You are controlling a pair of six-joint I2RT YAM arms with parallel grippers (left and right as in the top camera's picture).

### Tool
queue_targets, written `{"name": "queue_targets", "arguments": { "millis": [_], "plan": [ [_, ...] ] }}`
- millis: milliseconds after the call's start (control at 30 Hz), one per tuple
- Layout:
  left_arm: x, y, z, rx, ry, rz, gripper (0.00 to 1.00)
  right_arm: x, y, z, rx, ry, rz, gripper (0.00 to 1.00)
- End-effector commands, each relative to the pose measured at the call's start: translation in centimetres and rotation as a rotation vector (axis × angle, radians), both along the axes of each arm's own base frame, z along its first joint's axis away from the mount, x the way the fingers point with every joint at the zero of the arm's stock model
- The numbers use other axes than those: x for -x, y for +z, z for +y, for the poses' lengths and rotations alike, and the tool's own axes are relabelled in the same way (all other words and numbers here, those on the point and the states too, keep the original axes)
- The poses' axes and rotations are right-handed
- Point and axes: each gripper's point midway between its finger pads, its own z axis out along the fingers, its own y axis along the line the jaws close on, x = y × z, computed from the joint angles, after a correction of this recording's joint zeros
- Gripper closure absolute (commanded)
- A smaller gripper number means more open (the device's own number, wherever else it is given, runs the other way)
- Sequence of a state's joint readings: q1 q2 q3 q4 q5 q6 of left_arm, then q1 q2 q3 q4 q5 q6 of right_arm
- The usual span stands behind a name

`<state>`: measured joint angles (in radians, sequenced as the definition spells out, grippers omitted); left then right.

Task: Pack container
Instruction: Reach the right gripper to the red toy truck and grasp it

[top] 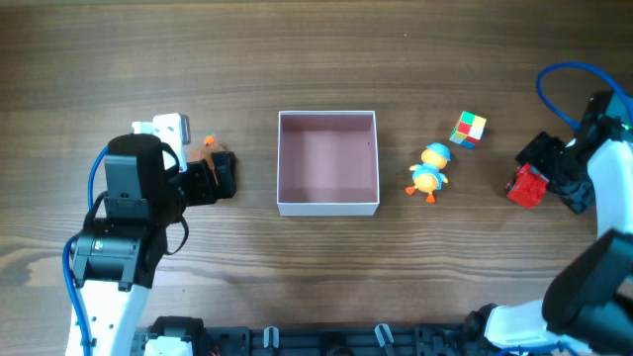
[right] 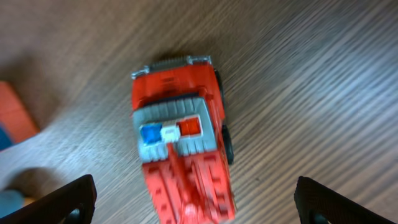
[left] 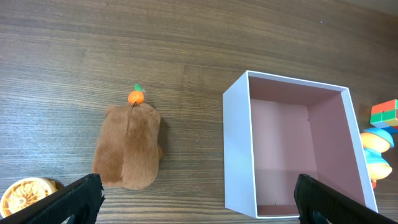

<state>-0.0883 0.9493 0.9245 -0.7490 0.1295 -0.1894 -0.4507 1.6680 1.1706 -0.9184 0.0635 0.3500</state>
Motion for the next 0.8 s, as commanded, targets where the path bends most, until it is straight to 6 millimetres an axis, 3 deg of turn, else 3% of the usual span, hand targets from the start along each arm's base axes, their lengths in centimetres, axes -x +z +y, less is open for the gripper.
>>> {"name": "queue_targets", "arguments": {
  "millis": [0,200,333,433,767],
  "plan": [
    [-0.2,0.9,-0.1,0.021,0.001,-0.016,0.0,-1.0,-1.4,0.5,-0.058,0.036,-0.001,0.0],
    [-0.2,0.9,-0.1,0.022,0.001,-0.017,0.0,-1.3,-2.7,0.5,-0.073,0.043,0.013,0.01],
    [-0.2,0.9,-0.1,0.022,0.001,-0.017,0.0,-1.3,-2.7,0.5,-0.073,0.043,0.015,0.18],
    [-0.2,0.9,-0.1,0.021,0.001,-0.016,0.0,-1.2,-2.7,0.5,-0.072,0.042,0.019,0.22],
    [-0.2,0.9,-0.1,0.021,0.001,-0.016,0.0,-1.1,-2.7,0.6,-0.073,0.042,0.022,0.57]
  ]
}}
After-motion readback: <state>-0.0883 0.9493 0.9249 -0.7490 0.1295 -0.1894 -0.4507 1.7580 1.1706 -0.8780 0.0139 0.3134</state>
